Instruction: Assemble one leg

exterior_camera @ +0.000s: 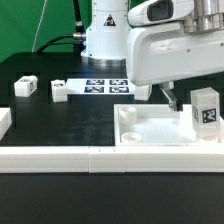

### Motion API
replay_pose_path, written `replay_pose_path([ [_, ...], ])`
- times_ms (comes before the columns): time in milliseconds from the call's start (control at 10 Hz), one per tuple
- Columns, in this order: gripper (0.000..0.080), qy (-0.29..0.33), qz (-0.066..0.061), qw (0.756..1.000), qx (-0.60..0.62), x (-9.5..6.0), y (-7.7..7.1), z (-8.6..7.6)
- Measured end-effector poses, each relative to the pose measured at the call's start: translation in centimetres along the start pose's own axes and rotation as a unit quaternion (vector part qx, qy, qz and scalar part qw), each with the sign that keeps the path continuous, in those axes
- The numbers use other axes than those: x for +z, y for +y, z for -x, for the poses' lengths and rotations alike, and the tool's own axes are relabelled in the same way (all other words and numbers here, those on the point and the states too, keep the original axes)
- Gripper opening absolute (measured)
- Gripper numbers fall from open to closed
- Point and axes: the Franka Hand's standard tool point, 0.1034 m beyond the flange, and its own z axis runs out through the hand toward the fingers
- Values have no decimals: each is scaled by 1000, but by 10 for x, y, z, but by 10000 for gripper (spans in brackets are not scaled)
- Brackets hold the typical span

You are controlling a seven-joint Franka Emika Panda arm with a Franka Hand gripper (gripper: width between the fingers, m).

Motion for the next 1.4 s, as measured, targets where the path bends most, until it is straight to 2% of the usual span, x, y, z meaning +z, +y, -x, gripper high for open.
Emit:
replay_pose_path([
  [100, 649, 2, 0, 1000, -1, 0, 0, 0],
  [200, 547, 1, 0, 1000, -1, 0, 0, 0],
  [300, 411, 2, 0, 1000, -1, 0, 0, 0],
  [400, 411, 2, 0, 1000, -1, 0, 0, 0],
  [500, 290, 2, 0, 1000, -1, 0, 0, 0],
  [900, 290, 1, -1, 999, 35, 1, -2, 1],
  [1000, 290, 3, 3, 991, 132, 2, -6, 2],
  [1200, 290, 6, 9, 972, 234, 2, -5, 2],
  [1400, 290, 9, 15, 932, 363, 2, -3, 3],
])
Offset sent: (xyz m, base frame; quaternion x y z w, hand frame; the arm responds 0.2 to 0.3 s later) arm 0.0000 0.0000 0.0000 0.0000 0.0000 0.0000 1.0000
